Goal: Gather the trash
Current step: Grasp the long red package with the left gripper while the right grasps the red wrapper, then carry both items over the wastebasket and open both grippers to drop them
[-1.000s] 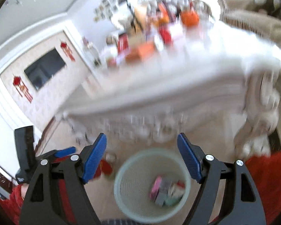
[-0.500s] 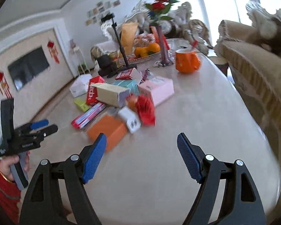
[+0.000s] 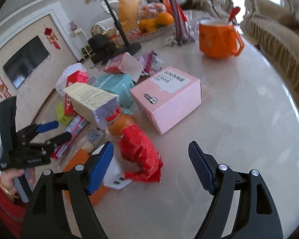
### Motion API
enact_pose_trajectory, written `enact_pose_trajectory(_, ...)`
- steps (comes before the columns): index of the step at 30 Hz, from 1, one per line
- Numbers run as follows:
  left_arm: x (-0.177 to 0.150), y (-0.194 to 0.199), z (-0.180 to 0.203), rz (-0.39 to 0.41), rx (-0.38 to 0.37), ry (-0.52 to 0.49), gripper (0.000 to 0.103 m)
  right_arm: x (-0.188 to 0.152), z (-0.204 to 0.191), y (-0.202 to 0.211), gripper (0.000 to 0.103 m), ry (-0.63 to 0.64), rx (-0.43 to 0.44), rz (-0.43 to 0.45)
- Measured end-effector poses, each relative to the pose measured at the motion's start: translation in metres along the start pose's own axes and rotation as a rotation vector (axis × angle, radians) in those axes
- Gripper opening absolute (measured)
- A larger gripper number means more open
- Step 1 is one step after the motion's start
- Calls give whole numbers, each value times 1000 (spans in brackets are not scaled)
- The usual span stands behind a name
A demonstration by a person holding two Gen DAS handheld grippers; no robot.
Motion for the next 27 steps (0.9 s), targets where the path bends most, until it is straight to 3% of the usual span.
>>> enact_pose_trajectory(3, -1, -9, -1, -21, 6, -9, 85, 0, 5, -10, 73, -30, 20, -30)
enact_pose_trajectory(4, -1, -12, -1, -28, 3, -10, 80, -1, 7, -8, 72, -37, 28, -23)
enact_pose_trajectory(5, -2, -16, -1, -37, -8, -8, 66, -1, 7, -7, 72, -42, 30, -23)
enact_pose_trajectory(6, -3, -16, -2, -24, -20, -1, 60, -3, 8, -7, 56, -52, 57, -30)
enact_pose_trajectory(7, -2, -15, -3, -18, -9, -3, 44, -4, 9, -7, 37, -67, 96, -40)
enact_pose_trajectory(8, -2, -15, -3, -19, -11, -9, 32, -4, 10, -6, 33, -88, 134, -43)
enact_pose_trajectory(9, -2, -16, -2, -25, -10, -16, 29, -5, 10, -3, 31, -95, 129, -35)
enact_pose_trajectory(13, -8, -10, 3, -27, -20, -28, 28, -14, 13, 15, 31, -108, 108, 7)
enact_pose_trajectory(21, -34, 51, 18, 75, -109, -11, 28, -31, 31, 65, 31, -173, 131, 81)
enact_pose_trajectory(27, -93, 124, 39, 161, -164, -26, 28, -93, 19, 123, 31, -153, 203, 151)
Point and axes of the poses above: each gripper's, at about its wrist camera, not at the fingertips, and y roughly against the way its jaws point, z to its right, x to its top, the point moved 2 cm from there along -y, roughly the way its jaws point, and after that the axes turned 11 degrees about -x, right-handed, at the moved point
